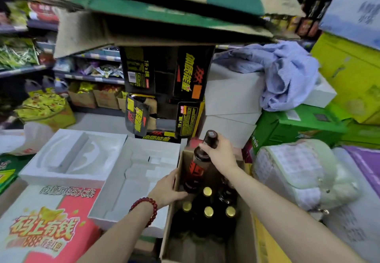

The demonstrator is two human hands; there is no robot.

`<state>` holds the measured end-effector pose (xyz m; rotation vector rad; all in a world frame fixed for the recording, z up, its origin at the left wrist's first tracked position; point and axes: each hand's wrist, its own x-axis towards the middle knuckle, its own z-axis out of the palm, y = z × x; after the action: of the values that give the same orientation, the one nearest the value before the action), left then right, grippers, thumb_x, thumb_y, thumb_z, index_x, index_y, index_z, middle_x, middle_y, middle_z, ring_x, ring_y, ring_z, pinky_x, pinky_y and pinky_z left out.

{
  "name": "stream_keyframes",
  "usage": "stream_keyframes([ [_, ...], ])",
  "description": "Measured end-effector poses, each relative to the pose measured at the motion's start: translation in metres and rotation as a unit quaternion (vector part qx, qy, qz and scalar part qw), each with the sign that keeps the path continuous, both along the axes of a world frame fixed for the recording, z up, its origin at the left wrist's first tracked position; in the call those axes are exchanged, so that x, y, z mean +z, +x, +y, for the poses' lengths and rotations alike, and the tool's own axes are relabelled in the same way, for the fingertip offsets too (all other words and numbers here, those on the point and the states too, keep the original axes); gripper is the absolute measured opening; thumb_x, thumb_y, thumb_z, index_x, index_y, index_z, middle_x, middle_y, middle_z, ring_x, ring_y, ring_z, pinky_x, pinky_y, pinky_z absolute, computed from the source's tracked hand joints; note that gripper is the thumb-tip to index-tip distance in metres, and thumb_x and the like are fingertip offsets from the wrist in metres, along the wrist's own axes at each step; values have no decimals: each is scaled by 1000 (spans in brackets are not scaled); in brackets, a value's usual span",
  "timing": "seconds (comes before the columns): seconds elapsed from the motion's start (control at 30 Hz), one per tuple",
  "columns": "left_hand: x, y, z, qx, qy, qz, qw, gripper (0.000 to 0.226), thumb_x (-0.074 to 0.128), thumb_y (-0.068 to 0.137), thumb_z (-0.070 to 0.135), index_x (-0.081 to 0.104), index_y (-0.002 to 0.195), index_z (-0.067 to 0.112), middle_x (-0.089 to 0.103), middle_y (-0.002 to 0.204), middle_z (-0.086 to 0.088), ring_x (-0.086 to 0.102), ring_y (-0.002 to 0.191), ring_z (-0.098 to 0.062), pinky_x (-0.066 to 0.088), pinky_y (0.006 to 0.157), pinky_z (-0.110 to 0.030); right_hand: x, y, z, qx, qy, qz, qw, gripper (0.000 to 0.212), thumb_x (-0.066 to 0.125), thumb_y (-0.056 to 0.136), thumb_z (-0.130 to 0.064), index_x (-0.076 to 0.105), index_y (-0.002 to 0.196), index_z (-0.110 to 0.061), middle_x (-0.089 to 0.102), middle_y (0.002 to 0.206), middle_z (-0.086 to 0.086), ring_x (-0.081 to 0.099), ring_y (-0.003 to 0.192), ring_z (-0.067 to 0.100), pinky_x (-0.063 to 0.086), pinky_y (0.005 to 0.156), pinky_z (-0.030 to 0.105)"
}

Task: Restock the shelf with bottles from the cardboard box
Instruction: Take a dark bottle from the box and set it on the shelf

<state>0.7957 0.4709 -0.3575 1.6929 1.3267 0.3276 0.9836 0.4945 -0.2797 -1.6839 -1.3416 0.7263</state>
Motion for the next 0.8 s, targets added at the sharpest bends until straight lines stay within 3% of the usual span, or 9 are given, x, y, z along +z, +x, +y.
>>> stream_keyframes([
  [0.07,16,3,2,-21,23,43,999,82,72,73,37,34,144,20,49,142,-6,46,129,-23,34,94,-20,29,5,-3,-8,17,-25,1000,23,76,79,-29,57,92,-28,65,87,-9,60,85,10,46,68,16],
  [0.13,35,10,5,-30,46,61,997,89,71,71,39,31,146,14,45,144,-8,42,133,-23,33,102,-23,56,7,-5,-10,31,-35,999,22,77,77,-28,57,86,-30,64,83,-8,63,85,14,48,71,21],
  [0.23,63,28,11,-31,65,35,997,91,79,69,35,31,144,18,51,137,-4,47,128,-21,36,102,-24,92,9,-6,-1,31,-41,999,22,77,75,-27,56,75,-32,67,80,-6,66,87,18,52,80,33],
  [0.37,93,45,14,-54,64,-21,996,104,88,60,31,27,143,24,56,131,3,55,120,-16,38,96,-21,138,18,-13,0,44,-42,998,26,79,73,-27,57,60,-30,63,64,-13,62,68,10,48,64,24],
  [0.5,113,51,9,-77,54,-79,992,107,90,59,24,24,143,28,58,125,7,56,118,-16,47,102,-40,178,29,-23,2,45,22,999,12,77,77,-14,66,82,-12,69,87,15,69,87,32,55,84,49],
  [0.6,125,56,9,-102,52,-114,987,100,90,57,27,34,139,26,60,122,10,56,116,-11,44,105,-38,205,32,-32,-13,59,65,996,20,74,81,-10,66,98,-3,66,90,16,64,81,25,55,78,41],
  [0.7,141,63,12,-134,72,-140,978,77,91,55,32,47,118,33,65,110,15,60,106,-6,46,97,-28,223,28,-42,-53,89,105,989,10,69,85,-6,64,92,-10,65,88,10,64,73,14,55,67,26],
  [0.8,155,71,11,-189,73,-181,962,69,92,54,29,52,111,33,69,107,9,64,104,-10,49,97,-34,235,17,-55,-120,130,114,978,9,66,87,-6,61,92,-11,63,79,1,61,57,0,51,57,16],
])
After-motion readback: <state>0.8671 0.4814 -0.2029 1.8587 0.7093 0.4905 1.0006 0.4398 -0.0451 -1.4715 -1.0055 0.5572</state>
